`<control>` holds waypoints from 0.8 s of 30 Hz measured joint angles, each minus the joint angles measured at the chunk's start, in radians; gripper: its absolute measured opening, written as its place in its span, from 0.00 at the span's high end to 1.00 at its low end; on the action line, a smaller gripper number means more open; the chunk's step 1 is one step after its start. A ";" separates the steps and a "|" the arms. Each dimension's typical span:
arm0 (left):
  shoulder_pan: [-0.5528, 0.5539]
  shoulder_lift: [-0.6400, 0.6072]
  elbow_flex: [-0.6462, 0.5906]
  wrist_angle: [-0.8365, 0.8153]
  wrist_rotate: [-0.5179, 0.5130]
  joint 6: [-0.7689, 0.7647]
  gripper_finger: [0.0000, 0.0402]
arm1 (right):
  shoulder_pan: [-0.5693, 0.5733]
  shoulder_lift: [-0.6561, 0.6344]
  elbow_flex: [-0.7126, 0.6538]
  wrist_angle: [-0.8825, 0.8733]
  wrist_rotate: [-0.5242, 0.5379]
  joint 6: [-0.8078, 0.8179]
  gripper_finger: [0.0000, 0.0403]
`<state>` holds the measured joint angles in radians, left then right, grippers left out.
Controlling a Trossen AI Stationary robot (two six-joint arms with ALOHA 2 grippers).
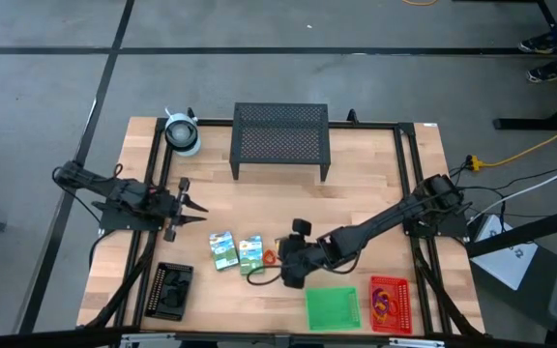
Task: Pick & Place Office Desk Supplies
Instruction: Put the orange spring keychain into the red bin
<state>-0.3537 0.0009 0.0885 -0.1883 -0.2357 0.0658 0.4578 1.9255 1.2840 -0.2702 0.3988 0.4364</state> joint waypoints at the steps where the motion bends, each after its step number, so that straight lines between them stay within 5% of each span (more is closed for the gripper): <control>1: -0.004 0.000 0.000 -0.002 -0.004 -0.008 0.76 | 0.000 0.000 0.000 0.003 -0.004 -0.002 0.63; 15: -0.039 0.009 -0.002 -0.004 -0.039 -0.010 0.76 | 0.000 0.165 0.065 0.143 -0.155 -0.028 0.63; 24: -0.039 0.018 -0.003 -0.013 -0.039 -0.018 0.76 | -0.033 0.195 0.109 0.127 -0.156 -0.052 0.63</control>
<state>-0.3923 0.0193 0.0856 -0.2016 -0.2752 0.0477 0.4252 2.1204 1.3930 -0.1428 0.2432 0.3843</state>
